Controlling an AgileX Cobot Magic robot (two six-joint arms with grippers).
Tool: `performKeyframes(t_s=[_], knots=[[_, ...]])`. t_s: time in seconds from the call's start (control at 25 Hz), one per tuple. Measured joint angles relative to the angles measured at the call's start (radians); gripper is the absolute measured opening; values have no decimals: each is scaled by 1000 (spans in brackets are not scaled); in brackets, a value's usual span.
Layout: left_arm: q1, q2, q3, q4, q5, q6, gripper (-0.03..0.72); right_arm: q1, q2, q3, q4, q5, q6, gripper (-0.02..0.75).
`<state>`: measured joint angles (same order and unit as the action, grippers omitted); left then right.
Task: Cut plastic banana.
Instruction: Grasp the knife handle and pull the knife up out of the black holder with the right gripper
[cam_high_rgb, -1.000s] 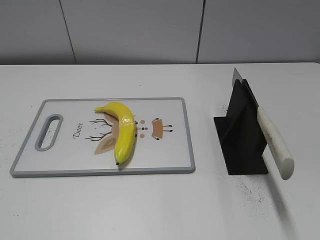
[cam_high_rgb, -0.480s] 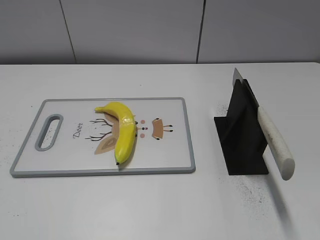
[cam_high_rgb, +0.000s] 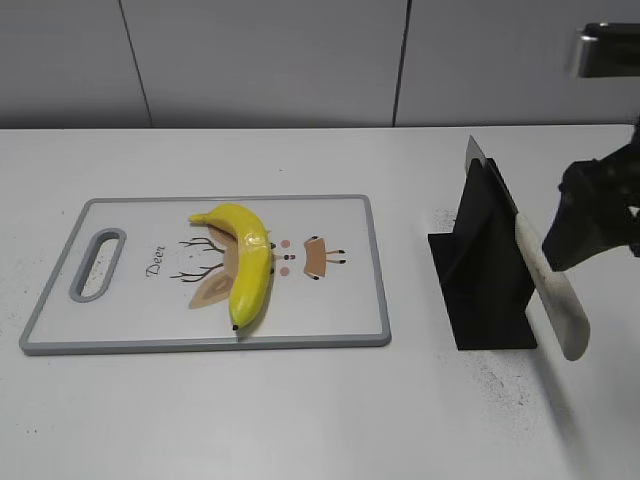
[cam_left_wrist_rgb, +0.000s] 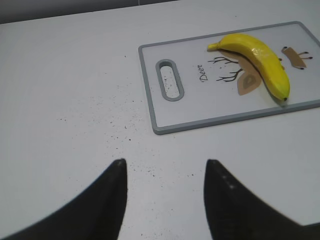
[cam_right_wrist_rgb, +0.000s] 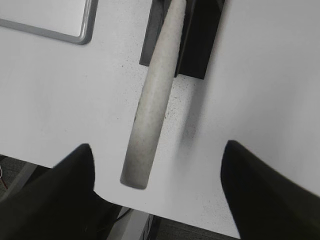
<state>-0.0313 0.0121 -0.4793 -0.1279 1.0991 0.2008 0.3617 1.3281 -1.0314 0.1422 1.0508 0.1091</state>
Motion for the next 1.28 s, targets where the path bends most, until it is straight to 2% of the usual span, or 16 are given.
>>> performKeyframes(t_s=[0.2, 0.52, 0.68, 0.76, 0.84, 0.88, 1.28], knots=[[0, 0, 0, 1, 0, 0, 478, 0, 92, -1, 1, -47, 33, 564], [0, 0, 0, 1, 0, 0, 478, 0, 231, -2, 37, -53, 56, 460], [0, 0, 0, 2, 0, 0, 478, 0, 277, -2, 68, -52, 77, 372], [0, 0, 0, 3, 0, 0, 478, 0, 293, -2, 74, -50, 82, 303], [0, 0, 0, 3, 0, 0, 478, 0, 299, -2, 78, -45, 101, 186], [0, 0, 0, 3, 0, 0, 478, 0, 299, -2, 75, -38, 115, 164], [0, 0, 0, 5, 0, 0, 478, 0, 274, -2, 81, -28, 142, 164]])
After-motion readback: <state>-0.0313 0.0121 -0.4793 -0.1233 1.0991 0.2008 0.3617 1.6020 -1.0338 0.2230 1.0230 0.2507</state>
